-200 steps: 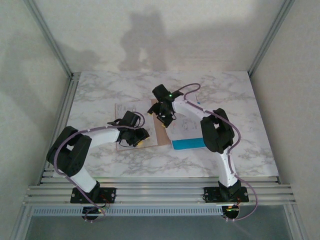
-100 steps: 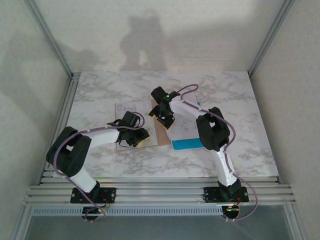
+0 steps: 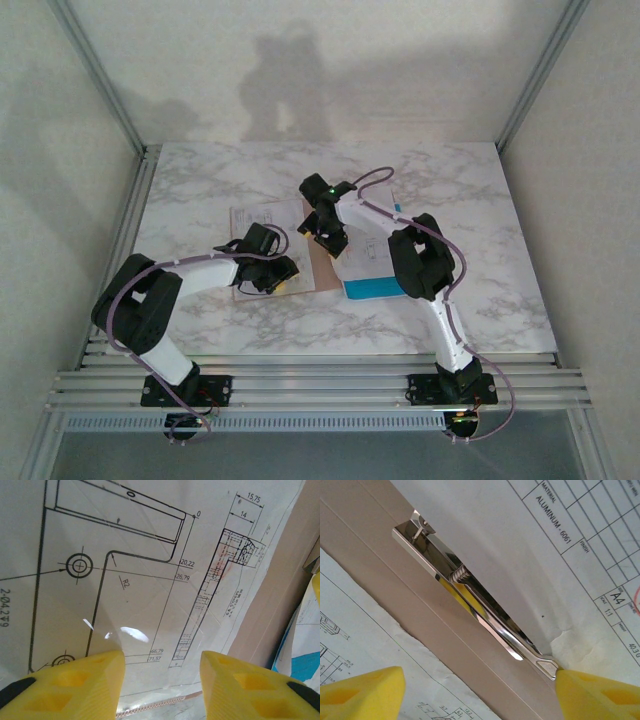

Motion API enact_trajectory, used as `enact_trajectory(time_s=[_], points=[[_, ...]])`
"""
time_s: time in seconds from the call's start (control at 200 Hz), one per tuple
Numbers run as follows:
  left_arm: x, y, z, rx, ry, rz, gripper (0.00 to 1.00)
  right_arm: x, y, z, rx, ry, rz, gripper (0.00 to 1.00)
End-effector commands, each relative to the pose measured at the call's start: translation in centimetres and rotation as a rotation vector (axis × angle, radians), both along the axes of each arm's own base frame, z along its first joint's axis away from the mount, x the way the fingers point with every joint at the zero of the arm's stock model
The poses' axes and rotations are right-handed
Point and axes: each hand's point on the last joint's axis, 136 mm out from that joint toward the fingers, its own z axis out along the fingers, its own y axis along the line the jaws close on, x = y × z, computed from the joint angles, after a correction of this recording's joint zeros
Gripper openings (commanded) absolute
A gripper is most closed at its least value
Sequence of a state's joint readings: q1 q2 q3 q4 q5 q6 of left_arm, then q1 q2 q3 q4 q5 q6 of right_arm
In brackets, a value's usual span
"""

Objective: Put the files into the folder

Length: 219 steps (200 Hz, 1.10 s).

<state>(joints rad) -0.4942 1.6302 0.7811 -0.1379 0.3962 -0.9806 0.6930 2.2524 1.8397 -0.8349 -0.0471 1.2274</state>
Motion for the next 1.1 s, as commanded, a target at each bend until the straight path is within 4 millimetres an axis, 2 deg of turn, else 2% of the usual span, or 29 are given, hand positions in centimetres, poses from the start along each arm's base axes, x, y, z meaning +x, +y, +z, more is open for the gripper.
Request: enact_trajectory(time_s=[0.0,0.38,0.561,0.671,0.756,0.821,0.926,0.996,1.091], points=[[-2.7,1.8,-2.6,0.081,0.105,0.020,0.45,-0.2,-1.0,-2.3,-0.083,0.025,-0.011,0.80],[-2.9,2.0,-2.7,0.085,0.109,0.021,0.45,-0.6,-2.9,-4.9,-0.186,0.065,-0.004,0.81],[-3.1,2.2,-2.7,0.084,0.111,0.027,0.45,-0.1,-3.8,-5.2,-0.193,0.070,-0.008,0.81],[-3.2,2.2,-2.7,0.087,0.112,0.025,0.45,1.1,-2.5,-2.8,-0.136,0.010,0.023,0.81],[-3.2,2.3,-2.7,0.087,0.113,0.026,0.45,1.9,-1.1,0.6,-0.065,-0.057,0.033,0.81],[-3.2,2.3,-2.8,0.088,0.111,0.024,0.45,1.9,-0.1,3.1,-0.008,-0.094,0.030,0.81],[-3.1,2.2,-2.8,0.089,0.111,0.020,0.45,1.2,0.7,6.0,0.053,-0.123,0.023,0.81],[-3.1,2.1,-2.8,0.088,0.113,0.018,0.45,0.6,0.8,6.6,0.062,-0.130,0.024,0.81],[-2.9,2.1,-2.8,0.087,0.114,0.018,0.45,-0.1,0.9,5.7,0.071,-0.101,0.024,0.81]])
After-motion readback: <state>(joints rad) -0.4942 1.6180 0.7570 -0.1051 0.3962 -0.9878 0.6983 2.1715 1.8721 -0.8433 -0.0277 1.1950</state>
